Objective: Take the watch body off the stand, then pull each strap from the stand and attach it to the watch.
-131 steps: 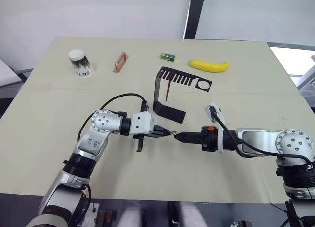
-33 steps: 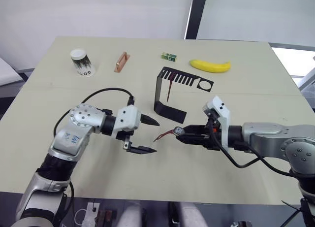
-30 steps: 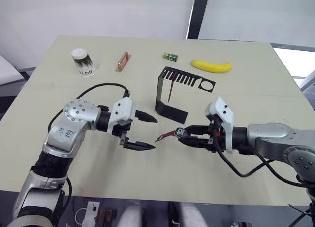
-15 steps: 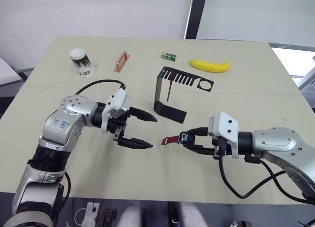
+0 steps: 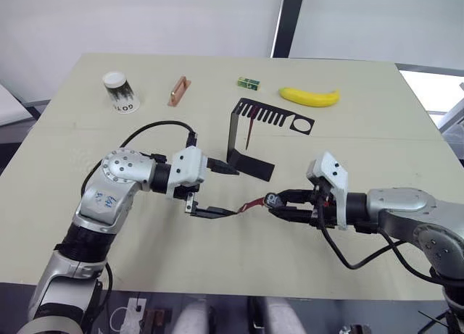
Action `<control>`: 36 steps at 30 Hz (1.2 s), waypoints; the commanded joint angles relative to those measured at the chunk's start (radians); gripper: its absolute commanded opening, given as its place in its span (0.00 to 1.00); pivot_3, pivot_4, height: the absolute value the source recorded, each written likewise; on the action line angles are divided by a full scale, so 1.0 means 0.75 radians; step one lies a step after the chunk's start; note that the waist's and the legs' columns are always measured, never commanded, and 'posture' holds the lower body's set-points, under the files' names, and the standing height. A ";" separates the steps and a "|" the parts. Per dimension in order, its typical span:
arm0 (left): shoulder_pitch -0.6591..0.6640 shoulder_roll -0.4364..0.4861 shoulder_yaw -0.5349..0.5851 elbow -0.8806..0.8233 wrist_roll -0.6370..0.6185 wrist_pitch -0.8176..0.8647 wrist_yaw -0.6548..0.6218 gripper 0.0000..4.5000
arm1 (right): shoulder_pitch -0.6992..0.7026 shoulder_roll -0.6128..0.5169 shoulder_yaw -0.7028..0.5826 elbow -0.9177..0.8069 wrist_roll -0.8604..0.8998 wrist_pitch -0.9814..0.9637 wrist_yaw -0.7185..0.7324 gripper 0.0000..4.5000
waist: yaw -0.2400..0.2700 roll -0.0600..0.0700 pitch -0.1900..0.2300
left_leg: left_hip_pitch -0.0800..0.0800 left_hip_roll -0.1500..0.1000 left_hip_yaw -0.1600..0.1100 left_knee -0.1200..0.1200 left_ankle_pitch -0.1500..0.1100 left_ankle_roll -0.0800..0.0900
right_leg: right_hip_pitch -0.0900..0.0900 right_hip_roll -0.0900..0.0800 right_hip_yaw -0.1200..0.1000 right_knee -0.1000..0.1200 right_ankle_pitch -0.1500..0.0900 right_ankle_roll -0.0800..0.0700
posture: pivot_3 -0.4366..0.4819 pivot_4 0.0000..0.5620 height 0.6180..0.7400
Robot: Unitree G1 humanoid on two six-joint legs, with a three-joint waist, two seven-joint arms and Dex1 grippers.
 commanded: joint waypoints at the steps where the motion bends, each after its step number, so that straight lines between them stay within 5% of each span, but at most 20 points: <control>1: 0.009 -0.003 0.002 -0.062 0.018 0.002 0.052 0.99 | -0.058 0.091 -0.122 0.091 0.260 0.195 -0.206 0.33 | 0.000 0.000 0.000 | 0.000 0.000 0.000 0.001 0.000 0.000 | 0.000 0.000 0.000 0.001 0.000 0.000 | 0.48 0.27 1.00; 11: 0.031 -0.093 -0.054 -0.050 0.077 0.040 0.193 0.99 | -0.127 0.104 -0.066 0.379 0.996 0.092 -0.871 0.33 | -0.002 0.000 0.000 | -0.005 0.000 -0.001 0.006 -0.001 0.001 | -0.001 -0.001 -0.002 0.001 0.000 0.000 | 0.48 0.27 1.00; 14: 0.033 -0.100 -0.067 -0.037 0.084 0.038 0.197 0.81 | -0.142 0.060 -0.003 0.400 1.126 0.014 -0.975 0.33 | -0.005 0.000 0.000 | -0.005 0.000 -0.002 0.006 -0.001 0.001 | -0.001 -0.001 -0.003 0.001 0.000 0.000 | 0.48 0.27 1.00; 15: 0.034 -0.102 -0.072 -0.031 0.088 0.036 0.198 0.70 | -0.145 0.046 0.015 0.404 1.159 -0.009 -0.999 0.33 | -0.007 0.000 0.000 | -0.005 0.000 -0.002 0.007 -0.001 0.001 | -0.001 -0.001 -0.003 0.001 0.000 0.000 | 0.48 0.27 1.00; 32: 0.005 -0.176 -0.094 0.065 0.117 -0.035 0.216 0.70 | -0.135 -0.037 0.115 0.381 1.260 -0.148 -1.024 0.33 | -0.002 0.000 0.000 | -0.008 0.000 -0.003 0.009 -0.001 0.002 | -0.001 -0.001 -0.003 0.001 0.000 0.001 | 0.48 0.27 1.00; 36: 0.000 -0.192 -0.085 0.074 0.100 -0.034 0.216 0.43 | -0.137 -0.037 0.116 0.380 1.260 -0.149 -1.018 0.33 | -0.002 0.000 0.000 | -0.008 0.000 -0.003 0.009 -0.001 0.002 | -0.001 -0.001 -0.004 0.001 0.000 0.001 | 0.48 0.27 1.00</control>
